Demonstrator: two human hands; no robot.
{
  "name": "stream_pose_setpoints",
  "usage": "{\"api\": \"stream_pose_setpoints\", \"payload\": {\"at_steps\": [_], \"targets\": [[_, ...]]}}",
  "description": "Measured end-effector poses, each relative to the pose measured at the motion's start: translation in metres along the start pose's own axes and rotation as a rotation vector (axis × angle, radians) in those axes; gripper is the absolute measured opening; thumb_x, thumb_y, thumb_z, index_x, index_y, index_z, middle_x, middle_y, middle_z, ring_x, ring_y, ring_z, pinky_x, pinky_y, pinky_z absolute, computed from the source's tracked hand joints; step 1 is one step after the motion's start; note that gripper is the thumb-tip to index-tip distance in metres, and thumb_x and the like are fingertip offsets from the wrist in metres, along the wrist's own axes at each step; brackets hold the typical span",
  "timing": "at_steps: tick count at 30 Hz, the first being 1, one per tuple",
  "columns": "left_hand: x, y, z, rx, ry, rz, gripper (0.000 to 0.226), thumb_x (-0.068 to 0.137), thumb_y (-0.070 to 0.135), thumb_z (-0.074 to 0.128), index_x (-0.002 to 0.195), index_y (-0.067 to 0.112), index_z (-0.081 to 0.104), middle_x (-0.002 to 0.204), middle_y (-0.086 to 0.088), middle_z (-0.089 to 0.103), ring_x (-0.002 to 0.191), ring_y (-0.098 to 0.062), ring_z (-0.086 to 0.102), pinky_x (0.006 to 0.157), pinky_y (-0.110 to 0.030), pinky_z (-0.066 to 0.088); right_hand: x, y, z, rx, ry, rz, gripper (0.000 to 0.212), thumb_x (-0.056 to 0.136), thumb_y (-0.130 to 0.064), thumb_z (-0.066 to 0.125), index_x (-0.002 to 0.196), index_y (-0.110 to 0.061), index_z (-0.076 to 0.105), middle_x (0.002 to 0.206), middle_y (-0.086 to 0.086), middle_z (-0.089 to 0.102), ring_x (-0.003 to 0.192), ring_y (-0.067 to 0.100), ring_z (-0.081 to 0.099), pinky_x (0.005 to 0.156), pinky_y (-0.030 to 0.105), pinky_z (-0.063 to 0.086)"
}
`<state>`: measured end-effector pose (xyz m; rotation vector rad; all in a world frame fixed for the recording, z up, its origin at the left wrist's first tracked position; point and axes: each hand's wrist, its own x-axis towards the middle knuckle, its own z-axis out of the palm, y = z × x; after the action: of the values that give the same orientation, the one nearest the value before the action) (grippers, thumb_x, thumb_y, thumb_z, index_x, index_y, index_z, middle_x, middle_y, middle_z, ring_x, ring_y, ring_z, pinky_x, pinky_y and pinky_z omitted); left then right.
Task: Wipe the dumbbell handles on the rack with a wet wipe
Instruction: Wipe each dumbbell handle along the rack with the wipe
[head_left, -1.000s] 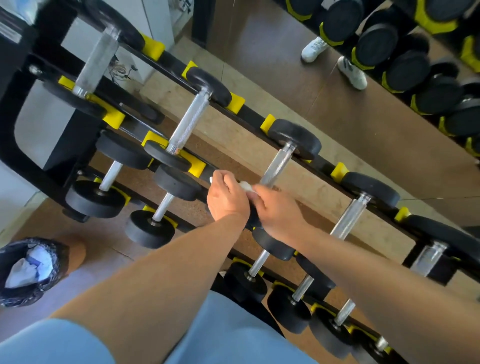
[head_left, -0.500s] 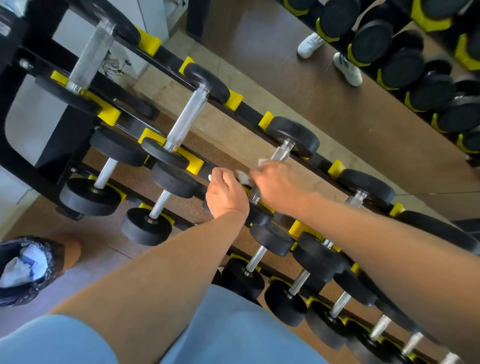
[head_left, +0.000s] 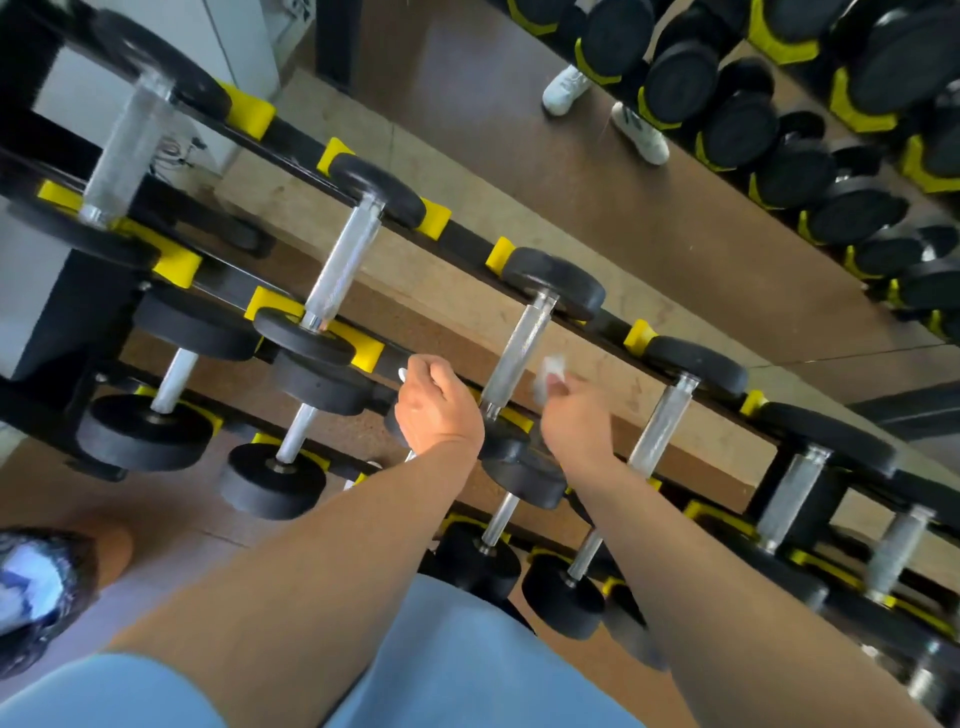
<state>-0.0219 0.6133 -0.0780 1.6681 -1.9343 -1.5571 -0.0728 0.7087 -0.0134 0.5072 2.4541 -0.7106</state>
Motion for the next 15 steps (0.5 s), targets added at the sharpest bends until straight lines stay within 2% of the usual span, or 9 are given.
{"api": "stream_pose_setpoints", "payload": {"at_steps": [2, 4, 6, 7, 8, 10, 12, 14, 15], "targets": [[0.001, 0.0, -0.001, 0.007, -0.011, 0.004, 0.024, 0.1, 0.027, 0.031, 0.091, 0.026, 0.054, 0.077, 0.009, 0.053, 0.074, -0.013, 0.052, 0.07, -0.032, 0.04, -0.016, -0.004, 0.017, -0.339, -0.142, -0.113, 0.024, 0.104, -0.023, 0.046, 0.116, -0.012, 0.064, 0.095, -0.003, 0.061, 0.086, 0.014, 0.061, 0.07, 0.026, 0.049], [0.002, 0.0, -0.001, 0.019, -0.02, 0.013, 0.024, 0.101, 0.027, 0.031, 0.092, 0.027, 0.053, 0.078, 0.01, 0.052, 0.074, -0.01, 0.051, 0.072, -0.031, 0.041, -0.028, -0.002, 0.018, -0.497, -0.112, -0.271, 0.024, 0.104, -0.02, 0.043, 0.109, -0.012, 0.064, 0.096, 0.0, 0.06, 0.092, 0.018, 0.063, 0.072, 0.027, 0.049], [0.001, -0.001, 0.0, 0.036, -0.016, 0.027, 0.023, 0.101, 0.028, 0.031, 0.092, 0.029, 0.052, 0.08, 0.01, 0.053, 0.074, -0.01, 0.052, 0.073, -0.031, 0.044, -0.037, -0.001, 0.003, -0.434, -0.096, -0.348, 0.031, 0.106, -0.027, 0.037, 0.109, -0.013, 0.064, 0.105, 0.005, 0.066, 0.098, 0.023, 0.064, 0.084, 0.037, 0.052], [0.001, 0.0, 0.0, 0.039, -0.014, 0.035, 0.022, 0.1, 0.029, 0.03, 0.092, 0.03, 0.051, 0.08, 0.009, 0.053, 0.075, -0.01, 0.052, 0.072, -0.032, 0.046, -0.041, -0.004, -0.005, -0.377, -0.113, -0.391, 0.032, 0.107, -0.029, 0.036, 0.109, -0.013, 0.064, 0.104, 0.004, 0.067, 0.095, 0.021, 0.064, 0.084, 0.039, 0.053], [0.001, 0.0, 0.0, 0.043, -0.012, 0.045, 0.022, 0.1, 0.029, 0.03, 0.091, 0.031, 0.051, 0.08, 0.009, 0.053, 0.074, -0.01, 0.053, 0.072, -0.033, 0.047, -0.043, -0.009, -0.013, -0.31, -0.103, -0.445, 0.031, 0.107, -0.029, 0.036, 0.108, -0.015, 0.063, 0.097, 0.002, 0.066, 0.088, 0.017, 0.063, 0.079, 0.036, 0.053], [0.0, -0.002, 0.001, 0.052, -0.016, 0.053, 0.022, 0.1, 0.029, 0.031, 0.09, 0.031, 0.05, 0.081, 0.007, 0.055, 0.073, -0.01, 0.053, 0.072, -0.034, 0.048, -0.04, -0.022, -0.024, -0.218, 0.044, -0.63, 0.024, 0.107, -0.027, 0.04, 0.111, -0.018, 0.061, 0.084, -0.003, 0.064, 0.073, 0.009, 0.06, 0.067, 0.027, 0.05], [0.001, -0.001, 0.0, 0.053, -0.018, 0.046, 0.022, 0.1, 0.029, 0.031, 0.09, 0.032, 0.05, 0.081, 0.006, 0.057, 0.073, -0.009, 0.054, 0.071, -0.033, 0.049, -0.015, -0.034, -0.025, -0.356, 0.156, -0.84, 0.024, 0.103, -0.015, 0.049, 0.125, -0.014, 0.06, 0.098, 0.0, 0.068, 0.088, 0.012, 0.065, 0.076, 0.026, 0.052], [0.003, 0.0, -0.001, 0.055, -0.027, 0.051, 0.023, 0.101, 0.026, 0.032, 0.091, 0.029, 0.052, 0.081, 0.003, 0.058, 0.073, -0.013, 0.055, 0.069, -0.033, 0.045, 0.017, -0.037, -0.018, -0.703, 0.084, -0.965, 0.034, 0.097, -0.007, 0.056, 0.13, -0.013, 0.058, 0.13, 0.007, 0.064, 0.123, 0.023, 0.059, 0.099, 0.031, 0.047], [0.003, 0.0, -0.002, 0.062, -0.033, 0.054, 0.023, 0.101, 0.025, 0.032, 0.091, 0.027, 0.053, 0.083, 0.001, 0.06, 0.073, -0.016, 0.055, 0.069, -0.032, 0.042, 0.027, -0.032, -0.013, -0.808, 0.04, -1.0, 0.037, 0.095, -0.007, 0.058, 0.131, -0.013, 0.059, 0.138, 0.009, 0.059, 0.133, 0.026, 0.052, 0.108, 0.032, 0.04]]}}
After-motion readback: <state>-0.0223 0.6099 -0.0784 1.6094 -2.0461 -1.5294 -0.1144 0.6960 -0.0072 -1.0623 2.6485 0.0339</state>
